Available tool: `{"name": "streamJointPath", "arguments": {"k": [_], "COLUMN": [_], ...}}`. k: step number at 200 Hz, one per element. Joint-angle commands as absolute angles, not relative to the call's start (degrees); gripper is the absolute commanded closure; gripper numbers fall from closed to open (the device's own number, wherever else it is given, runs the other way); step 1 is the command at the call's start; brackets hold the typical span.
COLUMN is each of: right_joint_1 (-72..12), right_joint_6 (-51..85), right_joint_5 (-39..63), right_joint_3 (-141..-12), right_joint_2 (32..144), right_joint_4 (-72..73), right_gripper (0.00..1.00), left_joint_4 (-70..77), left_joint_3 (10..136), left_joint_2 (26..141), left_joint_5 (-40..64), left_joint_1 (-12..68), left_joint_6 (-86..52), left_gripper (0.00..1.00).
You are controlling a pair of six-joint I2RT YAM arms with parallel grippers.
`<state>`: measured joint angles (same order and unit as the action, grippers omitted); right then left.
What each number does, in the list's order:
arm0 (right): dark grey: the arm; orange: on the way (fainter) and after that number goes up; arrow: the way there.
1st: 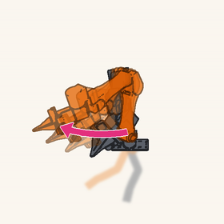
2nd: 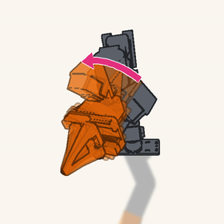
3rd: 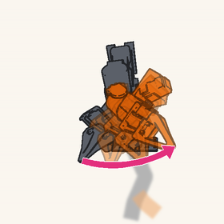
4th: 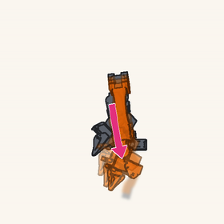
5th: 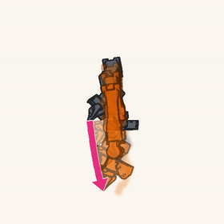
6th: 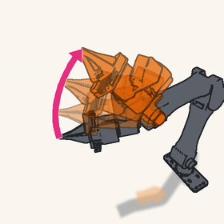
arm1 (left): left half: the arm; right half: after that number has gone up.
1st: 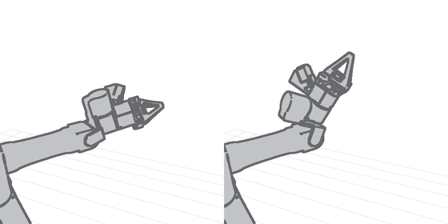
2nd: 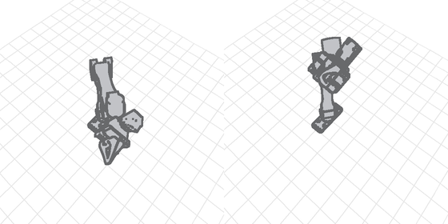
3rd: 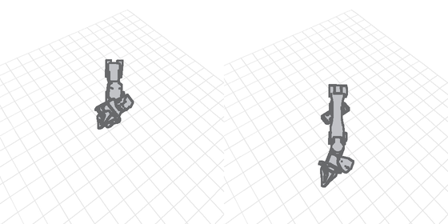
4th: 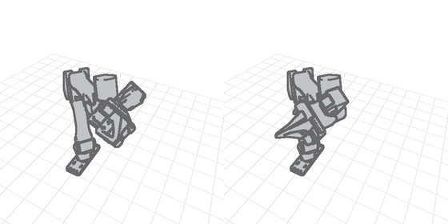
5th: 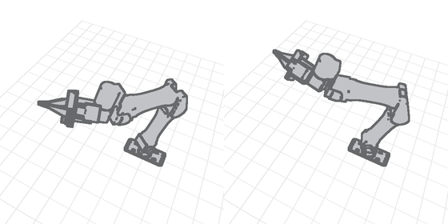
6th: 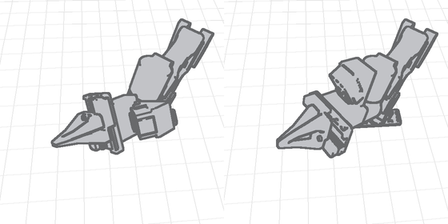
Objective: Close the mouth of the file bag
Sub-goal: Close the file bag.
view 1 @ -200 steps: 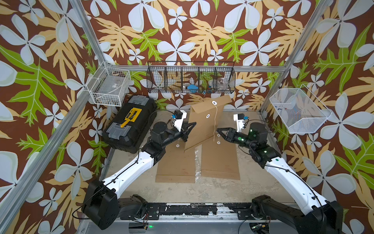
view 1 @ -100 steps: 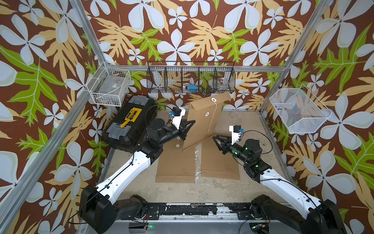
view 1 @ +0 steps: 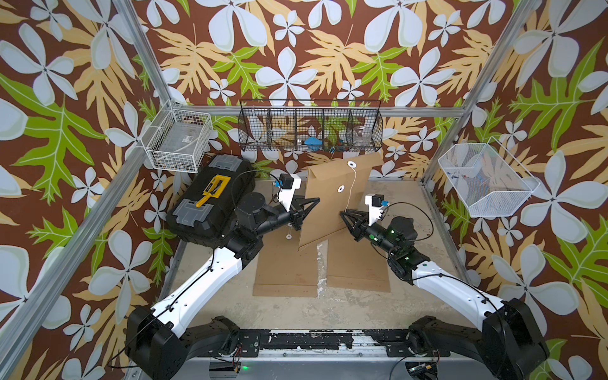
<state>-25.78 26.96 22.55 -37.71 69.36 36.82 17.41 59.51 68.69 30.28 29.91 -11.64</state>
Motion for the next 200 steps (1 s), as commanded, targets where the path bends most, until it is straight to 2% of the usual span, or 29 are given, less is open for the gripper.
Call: {"name": "streamJointPath", "arguments": {"k": [1, 60, 137, 200], "right_joint_1": [-26.17, -27.60, -40.19, -45.71], "right_joint_6": [27.65, 26.94, 18.40, 16.25], "right_joint_5": [23.09, 21.51, 12.08, 9.02], "right_joint_3": [-38.23, -37.76, -43.31, -48.96], "right_joint_2": [69.76, 68.54, 68.82, 73.57], "right_joint_4": [39.98, 38.18, 21.85, 13.51], "right_gripper": [0.81, 1.00, 1.00, 1.00], "left_joint_4": [18.34, 17.87, 16.96, 16.22], "left_joint_3": [60.26, 60.93, 62.10, 63.54], "left_joint_2": [68.22, 68.33, 68.95, 68.94], "left_joint_5": [31.30, 29.17, 29.60, 30.97], "left_joint_1": [29.79, 29.79, 29.79, 29.79], "left_joint_6": [-12.17, -13.34, -13.50, -13.44], "left_gripper": [1.00, 1.00, 1.00, 1.00]}}
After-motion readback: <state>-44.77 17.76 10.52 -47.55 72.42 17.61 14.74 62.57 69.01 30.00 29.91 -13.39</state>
